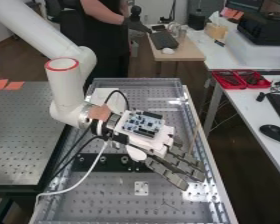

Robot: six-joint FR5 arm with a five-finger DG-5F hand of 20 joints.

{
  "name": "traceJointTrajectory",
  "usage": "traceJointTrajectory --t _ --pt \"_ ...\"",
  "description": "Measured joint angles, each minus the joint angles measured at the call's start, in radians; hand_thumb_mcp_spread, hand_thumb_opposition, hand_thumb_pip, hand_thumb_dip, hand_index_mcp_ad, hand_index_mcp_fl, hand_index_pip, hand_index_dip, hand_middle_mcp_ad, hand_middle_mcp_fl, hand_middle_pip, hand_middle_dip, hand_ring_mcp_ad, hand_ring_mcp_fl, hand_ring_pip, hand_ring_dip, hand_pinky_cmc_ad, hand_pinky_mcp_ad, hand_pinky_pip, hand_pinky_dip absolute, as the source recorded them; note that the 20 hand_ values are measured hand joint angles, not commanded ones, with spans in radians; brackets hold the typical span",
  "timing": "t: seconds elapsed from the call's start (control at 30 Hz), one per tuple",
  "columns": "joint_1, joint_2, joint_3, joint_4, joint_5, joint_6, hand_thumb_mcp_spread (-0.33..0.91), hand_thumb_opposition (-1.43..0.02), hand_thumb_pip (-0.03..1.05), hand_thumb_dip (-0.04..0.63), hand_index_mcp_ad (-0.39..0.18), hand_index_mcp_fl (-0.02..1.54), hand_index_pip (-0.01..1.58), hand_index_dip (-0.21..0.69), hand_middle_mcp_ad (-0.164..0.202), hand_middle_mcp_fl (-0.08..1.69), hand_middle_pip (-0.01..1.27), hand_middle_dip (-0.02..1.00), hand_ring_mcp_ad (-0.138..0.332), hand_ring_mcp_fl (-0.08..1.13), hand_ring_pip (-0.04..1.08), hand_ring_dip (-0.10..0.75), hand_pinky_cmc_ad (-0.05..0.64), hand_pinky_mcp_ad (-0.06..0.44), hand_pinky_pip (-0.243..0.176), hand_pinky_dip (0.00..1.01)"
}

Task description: Grab the drill bit and place it in the clear container

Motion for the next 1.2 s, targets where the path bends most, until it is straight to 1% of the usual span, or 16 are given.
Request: traceJointTrajectory --t 0.07,0.1,0.17,0.27,0.3,0.33,0.43,0.47,0.53,0.77,0.9,1.07,1.2 --pt "0.000 0.000 -0.004 0.009 0.001 0.000 0.69 -0.88 0.39 0.265 -0.202 0.60 1.23 0.356 0.065 0.19 0.16 0.16 0.113 0.02 0.10 -0.030 0.225 0.211 -0.105 0.18" --pt "0.001 0.000 -0.006 0.013 0.004 0.000 0.70 -0.90 0.39 0.265 -0.202 0.62 1.20 0.354 0.065 0.18 0.15 0.16 0.113 0.02 0.10 -0.030 0.225 0.208 -0.105 0.18" --pt "0.001 0.001 -0.007 0.015 0.006 -0.002 0.69 -0.91 0.39 0.265 -0.202 0.66 1.18 0.346 0.065 0.22 0.15 0.16 0.113 0.02 0.10 -0.030 0.225 0.208 -0.105 0.18" --pt "0.001 0.001 -0.007 0.019 0.001 -0.002 0.69 -0.93 0.39 0.265 -0.204 0.69 1.16 0.332 0.063 0.22 0.16 0.16 0.113 0.02 0.10 -0.030 0.222 0.208 -0.105 0.18" --pt "0.001 0.002 -0.006 0.017 0.001 -0.003 0.69 -0.93 0.39 0.265 -0.202 0.71 1.15 0.332 0.063 0.22 0.16 0.17 0.113 0.02 0.10 -0.030 0.225 0.208 -0.101 0.17" --pt "0.001 0.005 -0.006 0.015 0.001 -0.002 0.70 -0.94 0.39 0.265 -0.202 0.71 1.14 0.332 0.066 0.22 0.16 0.17 0.113 0.02 0.10 -0.030 0.225 0.208 -0.089 0.18" --pt "0.001 0.019 -0.006 0.013 0.003 0.005 0.70 -0.95 0.39 0.265 -0.202 0.71 1.13 0.332 0.066 0.23 0.16 0.17 0.112 0.02 0.10 -0.030 0.222 0.208 -0.089 0.18" --pt "0.001 0.023 -0.006 0.012 0.003 0.004 0.71 -0.95 0.39 0.265 -0.204 0.74 1.13 0.332 0.066 0.25 0.16 0.17 0.112 0.02 0.10 -0.030 0.225 0.211 -0.089 0.18" --pt "0.002 0.047 -0.010 0.011 0.002 -0.003 0.72 -0.97 0.39 0.265 -0.202 0.77 1.10 0.332 0.066 0.25 0.16 0.17 0.113 0.03 0.11 -0.030 0.222 0.211 -0.089 0.18" --pt "0.012 0.136 -0.034 -0.001 -0.005 -0.028 0.72 -0.97 0.39 0.265 -0.202 0.77 1.08 0.332 0.066 0.25 0.16 0.17 0.113 0.03 0.11 -0.031 0.222 0.211 -0.089 0.18" --pt "0.025 0.201 -0.063 -0.003 -0.009 -0.052 0.72 -0.99 0.39 0.265 -0.204 0.82 1.05 0.332 0.066 0.25 0.16 0.17 0.113 0.03 0.11 -0.028 0.225 0.208 -0.089 0.18" --pt "0.046 0.264 -0.098 0.007 -0.017 -0.076 0.72 -1.00 0.39 0.265 -0.202 0.83 1.02 0.337 0.068 0.25 0.16 0.17 0.113 0.03 0.11 -0.028 0.225 0.213 -0.089 0.18" --pt "0.076 0.319 -0.133 0.029 -0.035 -0.098 0.73 -1.00 0.39 0.265 -0.202 0.84 1.01 0.347 0.068 0.25 0.16 0.17 0.113 0.03 0.11 -0.028 0.225 0.213 -0.091 0.18"
